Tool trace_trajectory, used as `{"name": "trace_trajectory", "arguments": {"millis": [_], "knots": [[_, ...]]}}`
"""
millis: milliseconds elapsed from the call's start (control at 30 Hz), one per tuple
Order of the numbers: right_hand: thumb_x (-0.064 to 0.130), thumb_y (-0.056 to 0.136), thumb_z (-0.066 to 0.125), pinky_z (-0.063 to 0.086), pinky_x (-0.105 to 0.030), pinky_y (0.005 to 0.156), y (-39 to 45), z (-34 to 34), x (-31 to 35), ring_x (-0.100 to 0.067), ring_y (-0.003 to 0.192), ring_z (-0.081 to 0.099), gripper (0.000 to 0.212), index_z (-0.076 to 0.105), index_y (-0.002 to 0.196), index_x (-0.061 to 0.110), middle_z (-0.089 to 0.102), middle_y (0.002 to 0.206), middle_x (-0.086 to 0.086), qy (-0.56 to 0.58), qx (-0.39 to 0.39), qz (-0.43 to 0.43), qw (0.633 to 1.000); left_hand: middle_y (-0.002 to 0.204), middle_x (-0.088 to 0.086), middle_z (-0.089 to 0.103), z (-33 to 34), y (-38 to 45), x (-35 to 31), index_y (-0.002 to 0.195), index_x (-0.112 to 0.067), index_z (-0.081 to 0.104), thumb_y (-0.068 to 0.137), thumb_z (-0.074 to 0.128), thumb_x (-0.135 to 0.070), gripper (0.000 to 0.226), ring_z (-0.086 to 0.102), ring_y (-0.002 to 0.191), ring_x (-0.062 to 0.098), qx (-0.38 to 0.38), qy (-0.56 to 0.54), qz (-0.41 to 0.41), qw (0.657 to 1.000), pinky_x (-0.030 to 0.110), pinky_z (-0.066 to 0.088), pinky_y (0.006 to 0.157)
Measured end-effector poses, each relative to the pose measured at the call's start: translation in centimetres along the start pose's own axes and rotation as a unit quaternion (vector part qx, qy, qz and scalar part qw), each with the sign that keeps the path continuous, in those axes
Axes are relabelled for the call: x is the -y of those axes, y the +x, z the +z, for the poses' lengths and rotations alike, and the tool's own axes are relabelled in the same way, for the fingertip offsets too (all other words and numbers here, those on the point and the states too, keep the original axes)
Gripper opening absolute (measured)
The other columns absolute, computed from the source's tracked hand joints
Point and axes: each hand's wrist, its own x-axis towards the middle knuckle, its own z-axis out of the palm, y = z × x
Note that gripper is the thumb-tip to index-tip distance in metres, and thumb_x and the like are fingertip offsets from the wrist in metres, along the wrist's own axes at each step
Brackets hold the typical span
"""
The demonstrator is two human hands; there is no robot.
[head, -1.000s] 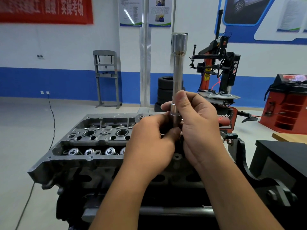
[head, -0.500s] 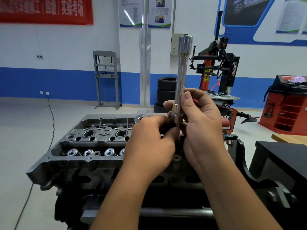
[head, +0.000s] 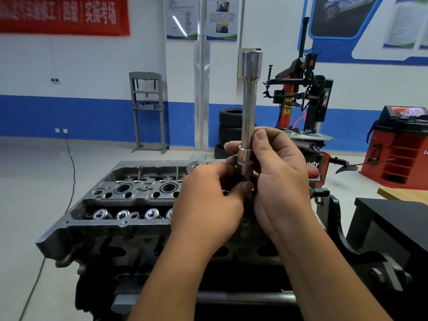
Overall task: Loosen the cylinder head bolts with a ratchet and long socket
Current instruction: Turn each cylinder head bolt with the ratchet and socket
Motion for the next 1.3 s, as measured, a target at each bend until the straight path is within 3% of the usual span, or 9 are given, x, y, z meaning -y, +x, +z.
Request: {"name": "trace_trajectory", "arguments": {"millis": [133,233,367,567,633,767,1000,1167,1300], "knots": [[0.039,0.068,0.086,0.058,-0.033,0.067,0.0,0.0,0.2,-0.018,0.068,0.068,0.031,0.068,0.088,0.024,0.071,0.078,-0.002,-0.012,-0.019,-0.027,0.999,0.096,-0.025,0.077,0.1,0.2,0.5,0.091,-0.045,0.073,0.087,0.084,-0.034,0.016,0.073,0.097,0.005,-0.017,0.014,-0.005,1.000,0.046,0.060,0.092],[0.032,0.071,0.085,0.059,-0.035,0.066,-0.1,-0.1,0.1,-0.022,0.067,0.069,0.032,0.065,0.091,0.017,0.071,0.079,-0.009,-0.003,-0.015,-0.032,0.999,0.096,-0.024,0.077,0.1,0.2,0.6,0.094,-0.048,0.073,0.086,0.085,-0.035,0.019,0.072,0.097,0.004,-0.017,0.011,-0.001,1.000,0.046,0.060,0.091],[0.032,0.084,0.077,0.060,-0.039,0.067,-0.1,0.1,0.1,-0.026,0.070,0.072,0.006,0.073,0.080,0.030,0.076,0.086,-0.014,0.019,0.021,-0.010,1.000,0.093,-0.023,0.078,0.1,0.2,0.7,0.093,-0.045,0.076,0.084,0.086,-0.036,0.017,0.073,0.095,0.007,-0.024,0.012,0.003,1.000,0.047,0.060,0.088],[0.031,0.075,0.085,0.060,-0.035,0.070,0.0,0.0,0.1,-0.022,0.073,0.073,0.020,0.070,0.085,0.022,0.073,0.080,-0.005,-0.005,-0.019,-0.034,0.999,0.092,-0.034,0.074,0.0,0.0,0.1,0.076,-0.064,0.066,0.083,0.084,-0.045,0.027,0.070,0.091,-0.007,-0.018,0.044,0.013,0.999,0.040,0.061,0.088],[0.032,0.070,0.087,0.059,-0.034,0.068,0.0,-0.1,0.1,-0.022,0.072,0.073,0.025,0.071,0.086,0.021,0.073,0.080,-0.007,-0.002,-0.027,-0.033,0.999,0.094,-0.030,0.075,0.0,-0.1,-0.2,0.086,-0.054,0.073,0.082,0.079,-0.051,0.008,0.071,0.094,-0.003,-0.006,0.036,0.014,0.999,0.042,0.061,0.088],[0.026,0.089,0.073,0.059,-0.036,0.064,0.1,0.0,-0.1,-0.025,0.069,0.072,0.005,0.073,0.084,0.026,0.075,0.086,-0.014,0.017,0.008,-0.006,1.000,0.096,-0.019,0.078,-0.2,-0.2,-0.7,0.106,-0.037,0.077,0.077,0.062,-0.050,0.035,0.073,0.097,0.012,0.028,0.042,0.005,0.999,0.046,0.059,0.088],[0.043,0.068,0.085,0.060,-0.034,0.069,0.0,0.0,0.3,-0.019,0.071,0.072,0.029,0.070,0.086,0.027,0.073,0.079,-0.002,-0.027,-0.033,-0.033,0.999,0.096,-0.027,0.075,0.1,-0.6,-0.7,0.111,-0.063,0.056,0.079,0.073,-0.059,0.036,0.072,0.097,0.004,-0.029,0.066,0.013,0.997,0.042,0.060,0.088],[0.035,0.087,0.073,0.059,-0.034,0.065,-0.1,0.1,0.1,-0.023,0.070,0.072,0.005,0.070,0.084,0.031,0.077,0.086,-0.014,-0.008,-0.004,-0.016,1.000,0.097,-0.020,0.077,-0.1,-0.3,-0.6,0.109,-0.042,0.076,0.078,0.059,-0.055,0.037,0.073,0.096,0.012,0.012,0.055,0.008,0.998,0.044,0.059,0.087],[0.039,0.085,0.075,0.058,-0.033,0.065,-0.1,0.1,0.3,-0.023,0.070,0.070,0.017,0.067,0.092,0.025,0.076,0.085,-0.011,0.009,-0.008,-0.011,1.000,0.093,-0.023,0.077,0.1,-0.4,-0.2,0.105,-0.049,0.074,0.073,0.067,-0.061,0.035,0.073,0.096,0.009,-0.025,0.060,-0.001,0.998,0.042,0.060,0.086]]}}
